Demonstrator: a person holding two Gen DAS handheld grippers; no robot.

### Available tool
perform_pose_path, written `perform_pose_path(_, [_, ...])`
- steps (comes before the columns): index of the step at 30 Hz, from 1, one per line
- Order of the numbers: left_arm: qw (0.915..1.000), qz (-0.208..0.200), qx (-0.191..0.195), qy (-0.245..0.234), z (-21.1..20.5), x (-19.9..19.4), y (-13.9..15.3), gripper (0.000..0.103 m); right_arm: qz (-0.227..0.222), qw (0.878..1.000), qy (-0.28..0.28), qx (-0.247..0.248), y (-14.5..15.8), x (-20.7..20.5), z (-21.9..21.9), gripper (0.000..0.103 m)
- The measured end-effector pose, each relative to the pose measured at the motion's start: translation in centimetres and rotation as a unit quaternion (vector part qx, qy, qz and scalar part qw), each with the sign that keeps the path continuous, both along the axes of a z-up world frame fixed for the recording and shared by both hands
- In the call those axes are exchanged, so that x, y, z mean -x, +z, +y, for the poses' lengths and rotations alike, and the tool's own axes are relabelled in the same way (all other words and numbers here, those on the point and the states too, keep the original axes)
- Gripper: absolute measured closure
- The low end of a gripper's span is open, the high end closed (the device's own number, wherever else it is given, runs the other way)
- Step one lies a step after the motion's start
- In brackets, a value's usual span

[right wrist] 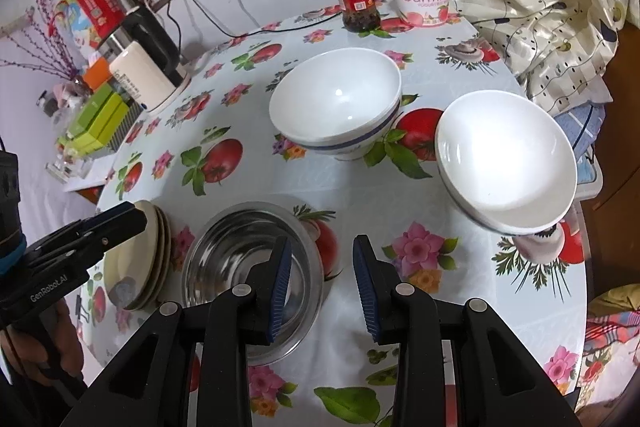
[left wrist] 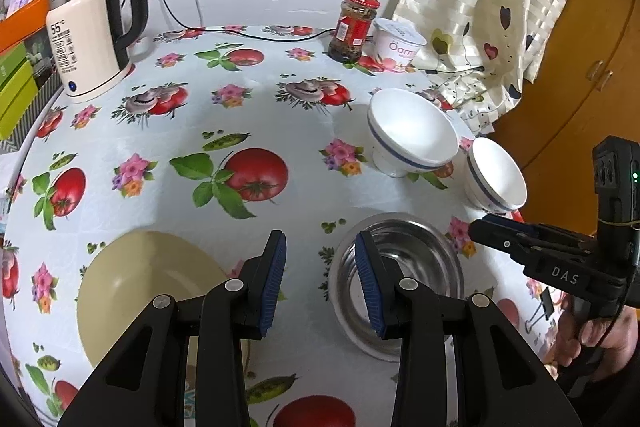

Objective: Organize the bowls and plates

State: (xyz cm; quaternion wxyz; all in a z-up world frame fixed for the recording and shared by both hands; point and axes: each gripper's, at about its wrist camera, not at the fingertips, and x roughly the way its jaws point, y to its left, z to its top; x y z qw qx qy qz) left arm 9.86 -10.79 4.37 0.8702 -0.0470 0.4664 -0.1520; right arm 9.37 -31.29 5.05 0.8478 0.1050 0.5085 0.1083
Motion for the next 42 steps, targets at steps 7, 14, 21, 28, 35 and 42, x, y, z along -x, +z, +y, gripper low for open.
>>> perform_pose_path(7, [0.9999,0.0,0.005,-0.01,-0.9,-0.6,0.2,0.066,-0.007,1.0,-0.006,-0.004,0.2,-0.2,-0.7,0.072])
perform_pose_path(14, [0.9999,-0.006,-0.001,-0.013,-1.6,-1.2,0.5,0.066,-0.015,1.0,-0.007,-0.007,0.7,-0.5,-0.9,0.072])
perform_pose_path(21, [0.9998,-0.011,0.0,-0.017,-2.3,-1.9,0.8,0.066,-0.024,1.0,-0.006,-0.009,1.3,-1.1,-0.8,0.072])
perform_pose_path(28, [0.9997,-0.011,0.0,-0.024,-2.9,-2.6,0.8,0.066,-0.028,1.0,-0.008,-0.008,1.6,-1.9,-1.0,0.072])
perform_pose_path(35, [0.9996,-0.006,0.004,-0.028,-3.4,-3.4,0.7,0.066,-0.028,1.0,-0.009,-0.009,1.5,-2.7,-1.1,0.072])
perform_pose_path(42, [0.9995,0.002,0.011,-0.031,-4.0,-4.6,0.5,0.066,-0.028,0.999,-0.01,-0.013,1.4,-3.3,-1.1,0.072])
